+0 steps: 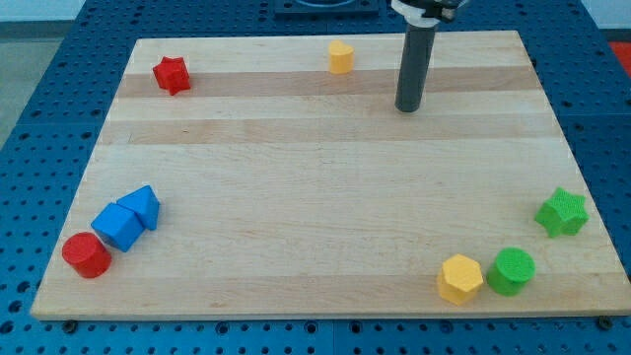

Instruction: Nudge the red circle up a bit

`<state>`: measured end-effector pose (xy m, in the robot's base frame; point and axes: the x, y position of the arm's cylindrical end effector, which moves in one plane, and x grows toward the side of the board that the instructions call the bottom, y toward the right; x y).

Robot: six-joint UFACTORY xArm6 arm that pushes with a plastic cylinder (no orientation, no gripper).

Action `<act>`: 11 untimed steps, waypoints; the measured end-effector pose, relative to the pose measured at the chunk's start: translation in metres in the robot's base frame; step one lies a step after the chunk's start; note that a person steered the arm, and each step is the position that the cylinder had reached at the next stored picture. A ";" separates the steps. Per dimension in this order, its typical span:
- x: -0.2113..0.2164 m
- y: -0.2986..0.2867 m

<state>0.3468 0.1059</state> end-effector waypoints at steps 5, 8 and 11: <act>0.250 -0.155; 0.271 -0.251; 0.270 -0.404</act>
